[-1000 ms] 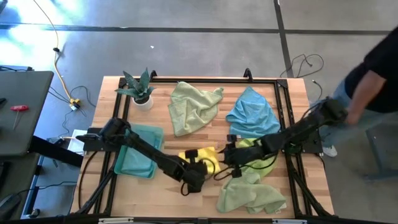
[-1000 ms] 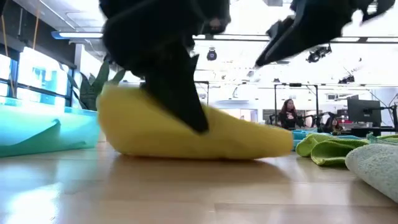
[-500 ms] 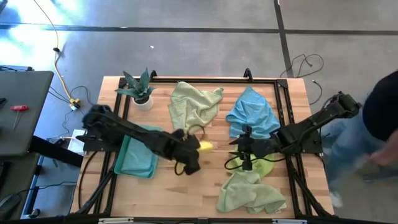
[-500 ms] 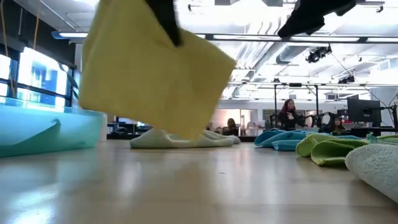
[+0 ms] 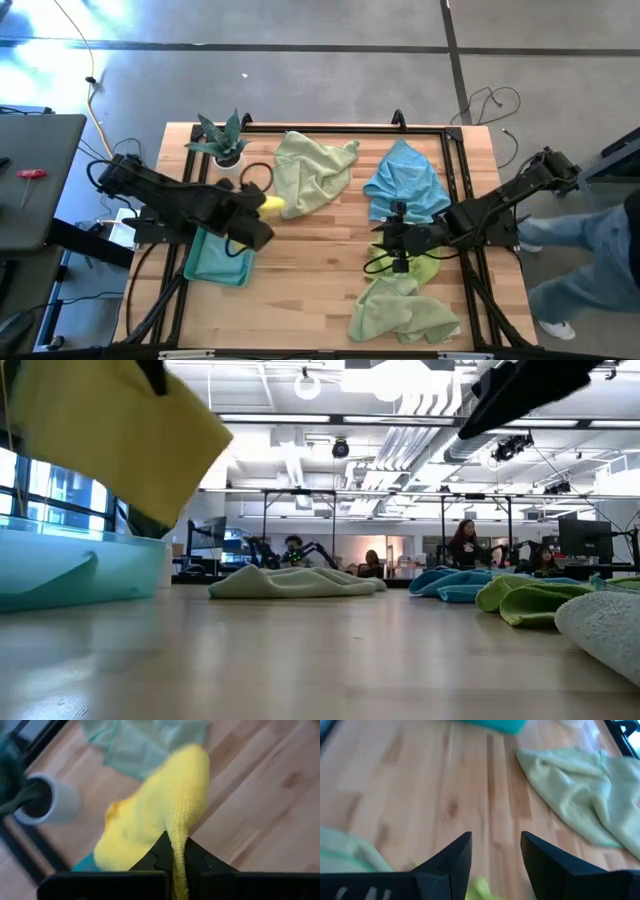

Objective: Fold microfiber towels
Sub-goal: Put the yellow microfiber towel into the green bin

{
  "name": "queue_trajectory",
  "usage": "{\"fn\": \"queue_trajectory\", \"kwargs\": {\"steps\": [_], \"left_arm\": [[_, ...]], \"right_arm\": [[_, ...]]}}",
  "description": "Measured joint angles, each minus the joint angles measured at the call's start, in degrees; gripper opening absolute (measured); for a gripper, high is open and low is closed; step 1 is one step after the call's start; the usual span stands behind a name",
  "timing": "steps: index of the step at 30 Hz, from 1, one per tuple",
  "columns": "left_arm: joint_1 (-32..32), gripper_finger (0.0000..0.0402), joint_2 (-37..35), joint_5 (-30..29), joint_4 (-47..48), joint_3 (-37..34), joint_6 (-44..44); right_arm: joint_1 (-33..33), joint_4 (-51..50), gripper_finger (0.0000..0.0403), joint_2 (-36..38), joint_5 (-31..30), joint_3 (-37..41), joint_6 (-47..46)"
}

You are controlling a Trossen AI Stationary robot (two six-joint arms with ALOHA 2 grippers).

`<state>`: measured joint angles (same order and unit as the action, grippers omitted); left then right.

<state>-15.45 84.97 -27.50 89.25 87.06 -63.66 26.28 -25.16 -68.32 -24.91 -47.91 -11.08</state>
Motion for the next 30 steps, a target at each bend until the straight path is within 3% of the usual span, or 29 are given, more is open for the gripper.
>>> {"fn": "queue_trajectory", "kwargs": {"steps": [16, 20, 24, 30], "left_arm": [[-4.3, 0.0000, -4.8, -0.5, 0.7, -2.9, -6.3], [-4.2, 0.0000, -6.0, 3.0, 0.8, -4.4, -6.7], [-4.9, 0.0000, -6.2, 7.2, 0.7, -4.4, -4.0], [-5.0, 0.0000, -7.2, 9.0, 0.8, -4.4, 2.2]], "right_arm": [[-0.1, -3.9, 0.0163, 0.2, 1.1, 0.0, -0.4], [-0.2, -4.1, 0.0163, 0.2, 1.1, 0.0, -0.1], [-0.1, -4.6, 0.0163, 0.2, 1.4, 0.0, 2.7], [-0.1, -4.5, 0.0163, 0.2, 1.4, 0.0, 4.7]]}}
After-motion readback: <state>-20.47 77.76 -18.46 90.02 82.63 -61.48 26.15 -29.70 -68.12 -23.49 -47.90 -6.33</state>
